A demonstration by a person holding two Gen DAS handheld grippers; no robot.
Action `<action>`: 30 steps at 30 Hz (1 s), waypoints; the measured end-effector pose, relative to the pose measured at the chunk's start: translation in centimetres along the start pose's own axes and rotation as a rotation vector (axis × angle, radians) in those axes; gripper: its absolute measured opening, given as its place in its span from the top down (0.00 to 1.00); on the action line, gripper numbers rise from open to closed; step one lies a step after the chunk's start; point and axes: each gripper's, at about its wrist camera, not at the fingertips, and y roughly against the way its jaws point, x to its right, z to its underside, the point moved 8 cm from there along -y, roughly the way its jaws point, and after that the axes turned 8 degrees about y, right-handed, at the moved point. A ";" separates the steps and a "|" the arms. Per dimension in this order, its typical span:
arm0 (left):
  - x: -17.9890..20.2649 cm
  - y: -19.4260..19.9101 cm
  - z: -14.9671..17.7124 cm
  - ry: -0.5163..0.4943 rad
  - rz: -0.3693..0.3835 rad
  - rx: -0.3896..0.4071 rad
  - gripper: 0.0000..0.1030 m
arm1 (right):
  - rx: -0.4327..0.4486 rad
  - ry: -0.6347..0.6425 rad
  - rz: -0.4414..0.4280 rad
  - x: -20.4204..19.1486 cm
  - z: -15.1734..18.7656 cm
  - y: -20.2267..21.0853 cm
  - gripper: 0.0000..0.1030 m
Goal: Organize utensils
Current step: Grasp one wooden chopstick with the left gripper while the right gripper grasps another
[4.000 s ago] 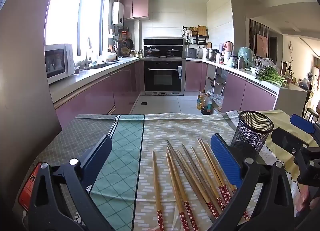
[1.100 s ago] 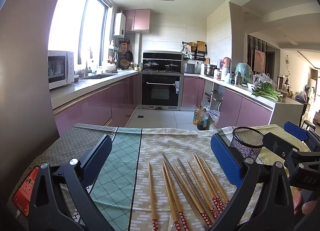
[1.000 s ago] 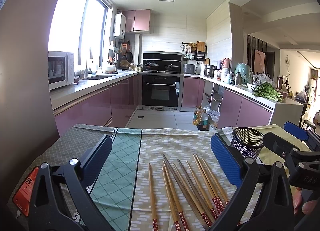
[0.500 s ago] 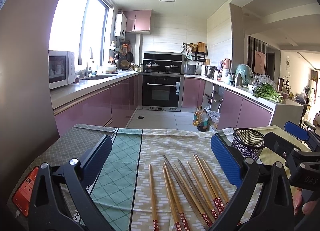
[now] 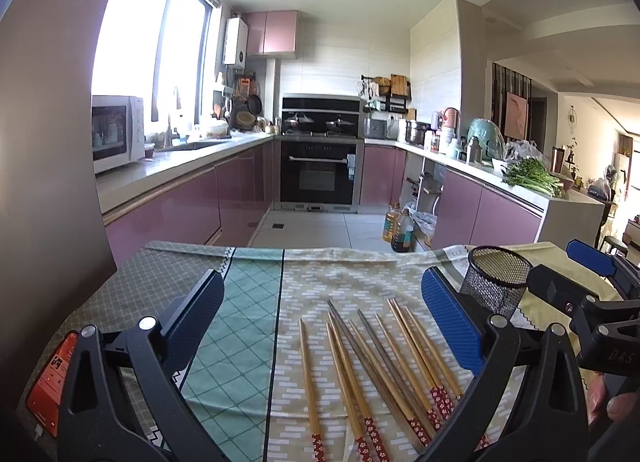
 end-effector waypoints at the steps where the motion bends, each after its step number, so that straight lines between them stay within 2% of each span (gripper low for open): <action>1: -0.2 -0.4 0.3 -0.004 0.002 -0.026 0.05 | -0.021 0.006 -0.011 -0.1 0.3 -0.2 0.06; 4: -1.3 -1.6 1.6 -0.008 0.012 -0.118 0.05 | -0.128 0.039 -0.072 -1.0 2.2 -1.5 0.07; 8: -3.0 -3.4 4.1 -0.013 0.011 -0.267 0.05 | -0.309 0.048 -0.146 -1.8 5.6 -4.2 0.28; 9: -3.5 -3.7 4.6 -0.014 0.005 -0.294 0.07 | -0.343 0.044 -0.160 -1.9 6.2 -4.7 0.35; 13: -5.0 -4.9 6.8 -0.037 -0.016 -0.389 0.22 | -0.440 0.029 -0.186 -2.1 8.2 -6.7 0.47; 18: -5.2 -6.7 9.1 -0.092 -0.012 -0.489 0.35 | -0.500 0.042 -0.191 -2.2 9.3 -8.1 0.58; 21: -4.5 -7.6 10.2 -0.110 0.010 -0.535 0.39 | -0.523 0.042 -0.198 -2.2 9.7 -8.3 0.59; 25: -3.4 -8.7 11.1 -0.145 0.035 -0.578 0.50 | -0.532 0.072 -0.187 -2.4 9.6 -8.6 0.63; 30: -2.4 -10.1 11.2 -0.158 0.050 -0.592 0.56 | -0.540 0.074 -0.192 -2.5 9.4 -9.4 0.70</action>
